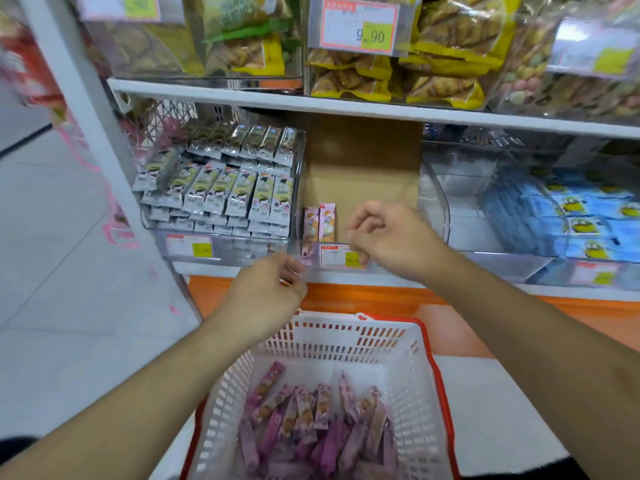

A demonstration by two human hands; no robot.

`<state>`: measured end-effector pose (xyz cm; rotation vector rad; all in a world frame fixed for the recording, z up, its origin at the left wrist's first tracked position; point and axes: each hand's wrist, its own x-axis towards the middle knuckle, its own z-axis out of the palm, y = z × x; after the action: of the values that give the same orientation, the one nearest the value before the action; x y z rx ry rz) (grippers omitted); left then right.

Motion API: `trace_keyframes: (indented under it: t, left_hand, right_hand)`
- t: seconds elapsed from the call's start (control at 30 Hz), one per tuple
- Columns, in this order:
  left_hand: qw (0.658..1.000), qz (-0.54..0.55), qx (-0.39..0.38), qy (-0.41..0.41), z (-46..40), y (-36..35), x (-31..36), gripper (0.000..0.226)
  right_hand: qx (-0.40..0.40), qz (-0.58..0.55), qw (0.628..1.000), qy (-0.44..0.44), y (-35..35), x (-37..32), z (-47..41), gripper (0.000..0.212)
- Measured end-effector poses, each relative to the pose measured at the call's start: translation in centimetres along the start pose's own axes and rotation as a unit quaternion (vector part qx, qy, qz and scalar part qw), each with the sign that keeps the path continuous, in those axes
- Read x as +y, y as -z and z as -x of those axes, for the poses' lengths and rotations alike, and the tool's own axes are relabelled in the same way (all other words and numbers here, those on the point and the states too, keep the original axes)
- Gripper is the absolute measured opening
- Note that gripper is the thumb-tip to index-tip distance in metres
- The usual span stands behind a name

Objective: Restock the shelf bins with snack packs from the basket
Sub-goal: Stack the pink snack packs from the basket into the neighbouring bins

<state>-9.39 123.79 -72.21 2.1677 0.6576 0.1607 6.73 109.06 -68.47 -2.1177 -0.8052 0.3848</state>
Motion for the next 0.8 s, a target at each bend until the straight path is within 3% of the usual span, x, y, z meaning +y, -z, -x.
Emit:
trace_keyframes:
  t: [0.27,0.47,0.53,0.8]
  left_hand:
    - [0.979,-0.166,-0.100,0.062,1.9,-2.1,-8.7,0.038]
    - [0.945,-0.218,-0.105,0.219,2.4,-5.3,-16.2,0.091]
    - [0.942,-0.188,-0.099,0.261,2.3,-6.4,-18.4,0.102]
    - [0.946,-0.186,-0.052,0.260,2.0,-8.9,-21.6,0.112]
  right_hand:
    - [-0.205,0.062,0.971,-0.108,-8.7,8.5,7.0,0.011]
    - [-0.220,0.105,0.950,-0.193,-15.8,18.0,8.2,0.012]
    - [-0.238,0.106,0.942,-0.214,-18.0,20.1,8.2,0.019]
    - [-0.233,0.107,0.932,-0.255,-26.2,23.9,7.9,0.055]
